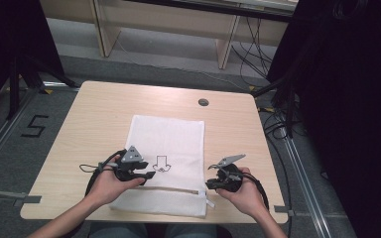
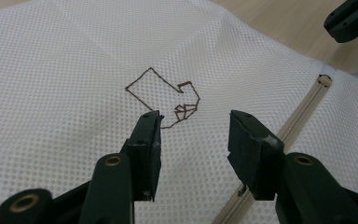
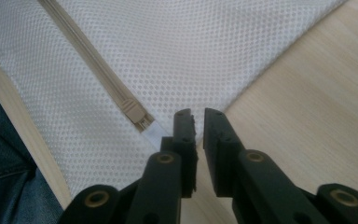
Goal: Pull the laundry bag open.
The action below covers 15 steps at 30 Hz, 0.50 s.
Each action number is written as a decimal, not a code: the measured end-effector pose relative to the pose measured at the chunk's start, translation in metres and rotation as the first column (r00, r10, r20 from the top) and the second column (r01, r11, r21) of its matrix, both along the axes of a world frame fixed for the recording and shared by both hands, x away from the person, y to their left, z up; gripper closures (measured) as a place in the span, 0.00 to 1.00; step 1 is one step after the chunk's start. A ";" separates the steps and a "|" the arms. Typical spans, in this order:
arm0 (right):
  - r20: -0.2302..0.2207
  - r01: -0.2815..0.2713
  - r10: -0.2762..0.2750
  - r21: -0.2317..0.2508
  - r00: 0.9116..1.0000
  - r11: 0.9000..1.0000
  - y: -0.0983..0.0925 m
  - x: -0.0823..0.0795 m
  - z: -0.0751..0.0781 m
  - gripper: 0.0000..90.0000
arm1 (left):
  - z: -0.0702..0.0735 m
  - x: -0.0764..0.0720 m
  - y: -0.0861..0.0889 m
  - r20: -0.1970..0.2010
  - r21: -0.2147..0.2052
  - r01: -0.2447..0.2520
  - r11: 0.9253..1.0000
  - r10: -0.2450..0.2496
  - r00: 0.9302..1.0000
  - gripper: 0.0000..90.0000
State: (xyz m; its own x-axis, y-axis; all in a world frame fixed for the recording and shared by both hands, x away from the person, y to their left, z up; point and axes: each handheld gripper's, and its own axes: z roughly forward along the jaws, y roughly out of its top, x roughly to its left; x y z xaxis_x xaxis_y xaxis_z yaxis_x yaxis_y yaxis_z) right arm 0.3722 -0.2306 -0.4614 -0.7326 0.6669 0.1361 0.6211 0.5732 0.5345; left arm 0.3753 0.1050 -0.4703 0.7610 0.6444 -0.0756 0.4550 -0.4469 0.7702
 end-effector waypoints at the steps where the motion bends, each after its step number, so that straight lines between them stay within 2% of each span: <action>1: 0.008 -0.026 0.026 -0.006 1.000 1.000 0.002 0.000 0.000 0.97 | -0.001 -0.001 -0.003 -0.014 -0.014 -0.011 1.000 0.011 1.000 0.60; 2: 0.008 -0.026 0.026 -0.006 1.000 1.000 0.002 0.000 0.000 0.97 | 0.000 0.000 -0.005 -0.008 0.006 0.007 1.000 -0.007 1.000 0.60; 4: -0.003 -0.033 0.033 -0.027 0.999 0.999 0.004 -0.002 0.000 0.99 | 0.000 -0.001 -0.011 -0.014 0.004 0.011 1.000 -0.011 1.000 0.60; 6: -0.022 -0.044 0.044 -0.025 0.999 0.999 0.008 -0.003 -0.002 1.00 | 0.001 -0.001 -0.016 -0.010 0.011 0.038 0.999 -0.038 0.999 0.60; 8: -0.017 -0.056 0.055 -0.029 0.998 0.998 0.009 -0.002 -0.003 1.00 | 0.002 -0.001 -0.023 -0.011 0.004 0.057 0.998 -0.057 0.998 0.60; 14: -0.055 -0.057 0.055 -0.025 0.997 0.998 0.019 -0.004 -0.004 1.00 | 0.005 -0.004 -0.046 -0.022 -0.001 0.099 0.995 -0.099 0.995 0.63; 15: -0.063 -0.053 0.052 -0.020 0.997 0.998 0.020 -0.004 -0.004 1.00 | 0.005 -0.003 -0.049 -0.013 0.001 0.122 0.993 -0.122 0.992 0.64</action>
State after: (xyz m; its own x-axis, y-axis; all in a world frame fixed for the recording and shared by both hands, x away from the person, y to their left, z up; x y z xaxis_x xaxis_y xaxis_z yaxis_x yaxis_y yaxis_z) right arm 0.3679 -0.2106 -0.4656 -0.7574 0.6308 0.1685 0.6213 0.6169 0.4832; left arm 0.3722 0.0556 -0.4654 0.8330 0.5468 -0.0848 0.4066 -0.5009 0.7640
